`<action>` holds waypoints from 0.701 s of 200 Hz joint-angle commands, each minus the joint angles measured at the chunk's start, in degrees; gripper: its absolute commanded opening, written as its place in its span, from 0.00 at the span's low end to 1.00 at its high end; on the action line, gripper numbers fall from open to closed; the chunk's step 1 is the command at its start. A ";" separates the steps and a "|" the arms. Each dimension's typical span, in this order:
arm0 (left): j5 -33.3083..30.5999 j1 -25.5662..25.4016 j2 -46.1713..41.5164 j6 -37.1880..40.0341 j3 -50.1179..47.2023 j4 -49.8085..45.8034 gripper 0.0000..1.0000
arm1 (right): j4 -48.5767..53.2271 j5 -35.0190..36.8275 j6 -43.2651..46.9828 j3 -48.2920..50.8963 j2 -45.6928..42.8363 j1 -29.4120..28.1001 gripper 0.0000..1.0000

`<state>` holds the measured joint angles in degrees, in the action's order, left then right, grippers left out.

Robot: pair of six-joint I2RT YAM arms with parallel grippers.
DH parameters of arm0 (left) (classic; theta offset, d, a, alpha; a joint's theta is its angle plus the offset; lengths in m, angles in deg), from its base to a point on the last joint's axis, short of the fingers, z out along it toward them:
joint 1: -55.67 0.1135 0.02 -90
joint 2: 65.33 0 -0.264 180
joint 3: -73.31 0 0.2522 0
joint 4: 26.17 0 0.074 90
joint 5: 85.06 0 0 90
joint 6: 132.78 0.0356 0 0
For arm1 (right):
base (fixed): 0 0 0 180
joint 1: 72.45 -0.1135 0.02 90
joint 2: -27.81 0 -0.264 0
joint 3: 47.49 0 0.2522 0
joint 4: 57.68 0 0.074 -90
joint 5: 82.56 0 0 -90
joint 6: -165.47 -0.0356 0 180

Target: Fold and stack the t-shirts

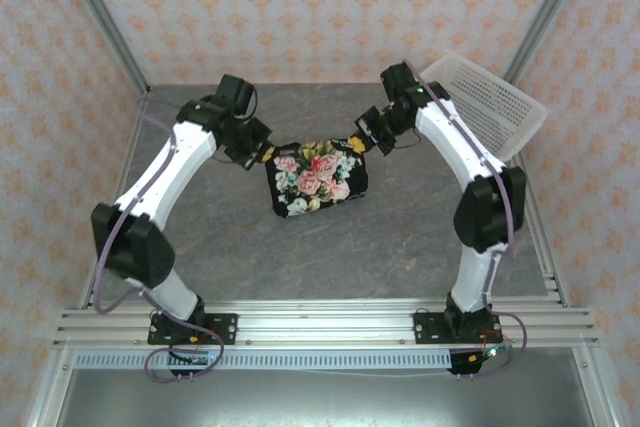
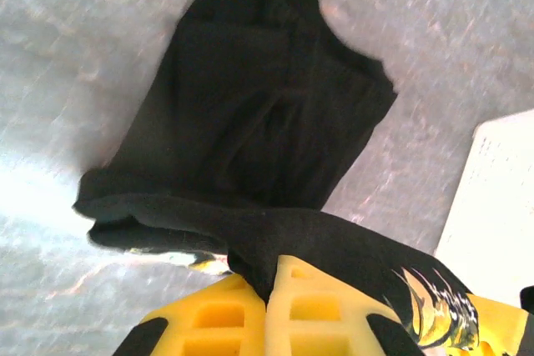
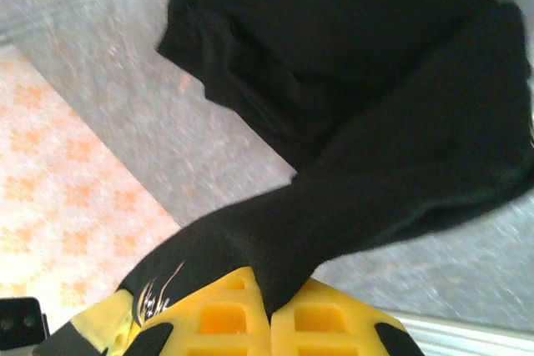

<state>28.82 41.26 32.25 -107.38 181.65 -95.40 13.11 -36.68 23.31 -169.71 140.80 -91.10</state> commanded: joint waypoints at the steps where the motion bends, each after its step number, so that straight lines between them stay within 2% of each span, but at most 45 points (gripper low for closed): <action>1: -0.52 1.98 6.94 0.74 6.18 0.15 0.00 | 2.68 -2.25 -10.28 -9.82 7.31 0.96 0.00; 26: -1.66 4.51 16.78 1.52 13.10 1.46 0.00 | 8.13 -0.33 -10.48 -25.38 19.86 2.07 0.00; 40: -1.53 5.74 23.44 2.55 18.82 1.74 0.00 | 7.63 1.15 -11.60 -31.78 25.52 2.77 0.00; 45: -0.45 6.07 25.88 2.86 21.00 2.89 0.03 | 7.07 1.58 -12.12 -33.44 27.15 2.98 0.01; 54: 1.07 6.67 30.10 3.11 25.01 4.25 0.12 | 4.17 2.06 -12.86 -35.44 29.66 3.31 0.15; 64: 1.81 7.06 33.91 3.75 29.83 4.49 0.28 | 2.37 3.11 -12.55 -37.23 31.99 3.60 0.33; 70: 0.88 7.18 35.46 4.66 32.68 3.00 0.36 | 1.29 3.08 -12.18 -38.30 33.17 3.87 0.40; 78: -1.77 7.13 36.47 6.23 36.91 -0.36 0.42 | 0.34 2.95 -11.03 -39.98 34.39 4.12 0.58; 87: -4.09 7.17 35.74 7.28 38.72 -2.77 0.47 | 0.61 3.22 -8.77 -41.91 34.93 4.49 0.64; 104: -7.23 6.75 29.07 7.37 32.29 -1.33 0.49 | 3.78 5.28 -2.77 -44.18 33.43 5.20 0.71; 123: -8.84 5.09 17.51 4.57 17.38 5.03 0.54 | 8.16 8.05 3.86 -42.33 28.63 5.84 0.72; 140: -8.69 1.96 7.92 1.04 5.42 9.66 0.54 | 10.17 10.87 8.67 -35.74 22.11 5.44 0.70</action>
<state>23.18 47.51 55.79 -102.83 198.05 -90.65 16.28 -30.18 25.71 -209.69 174.33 -85.55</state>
